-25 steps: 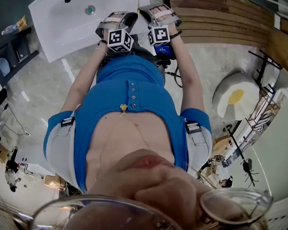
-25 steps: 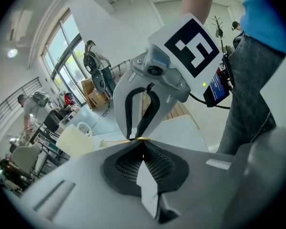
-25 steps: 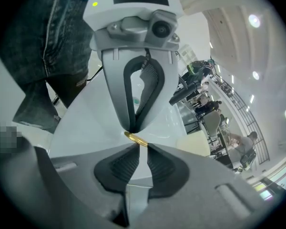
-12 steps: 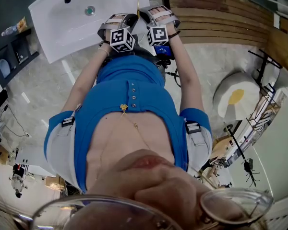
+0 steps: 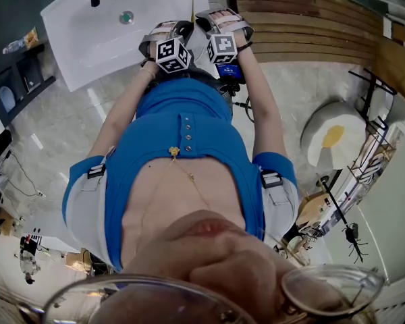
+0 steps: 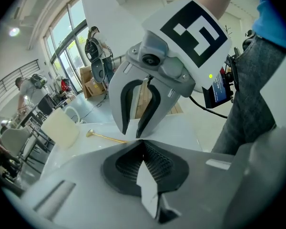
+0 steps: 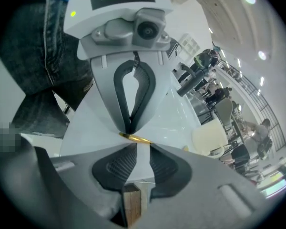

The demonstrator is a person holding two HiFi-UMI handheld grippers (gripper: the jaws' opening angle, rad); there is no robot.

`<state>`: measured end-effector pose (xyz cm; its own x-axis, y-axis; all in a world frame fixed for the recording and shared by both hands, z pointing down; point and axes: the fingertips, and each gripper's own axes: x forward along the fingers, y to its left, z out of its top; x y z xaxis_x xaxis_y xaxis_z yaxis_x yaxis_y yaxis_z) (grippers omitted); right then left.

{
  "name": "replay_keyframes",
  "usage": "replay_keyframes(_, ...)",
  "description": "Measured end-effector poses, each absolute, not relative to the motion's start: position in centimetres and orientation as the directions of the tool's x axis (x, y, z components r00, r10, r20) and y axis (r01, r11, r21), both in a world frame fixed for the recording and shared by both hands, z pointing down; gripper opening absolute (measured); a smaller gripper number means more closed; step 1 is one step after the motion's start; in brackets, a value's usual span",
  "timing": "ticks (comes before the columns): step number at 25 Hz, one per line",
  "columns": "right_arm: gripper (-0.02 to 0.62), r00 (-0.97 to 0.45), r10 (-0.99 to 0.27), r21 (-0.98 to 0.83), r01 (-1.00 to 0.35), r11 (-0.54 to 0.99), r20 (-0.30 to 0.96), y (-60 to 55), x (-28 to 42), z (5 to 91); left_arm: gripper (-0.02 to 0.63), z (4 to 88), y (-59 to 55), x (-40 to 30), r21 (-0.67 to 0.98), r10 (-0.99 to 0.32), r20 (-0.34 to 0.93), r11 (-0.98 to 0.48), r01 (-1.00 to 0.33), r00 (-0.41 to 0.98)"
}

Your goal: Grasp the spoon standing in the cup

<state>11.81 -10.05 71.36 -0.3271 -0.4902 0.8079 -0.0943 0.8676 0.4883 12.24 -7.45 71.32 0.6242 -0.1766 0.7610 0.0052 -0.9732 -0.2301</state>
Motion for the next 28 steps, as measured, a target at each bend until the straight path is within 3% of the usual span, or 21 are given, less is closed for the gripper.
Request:
replay_keyframes(12, 0.086, -0.325, -0.460, 0.437, -0.146, 0.888, 0.826, -9.9, 12.2, 70.5, 0.000, 70.3, -8.5, 11.7, -0.163, -0.187, 0.749, -0.982, -0.096, 0.635)
replay_keyframes(20, 0.005, -0.355, -0.464, 0.426, -0.185, 0.886, 0.812, -10.1, 11.8, 69.4, 0.000, 68.3, -9.4, 10.9, -0.161, -0.225, 0.731, -0.974, -0.157, 0.644)
replay_keyframes(28, 0.003, -0.394, -0.455, 0.402, -0.213, 0.891, 0.799, -11.2, 9.6, 67.8, 0.000, 66.4, -10.8, 9.1, -0.151, -0.258, 0.713, -0.965, -0.216, 0.652)
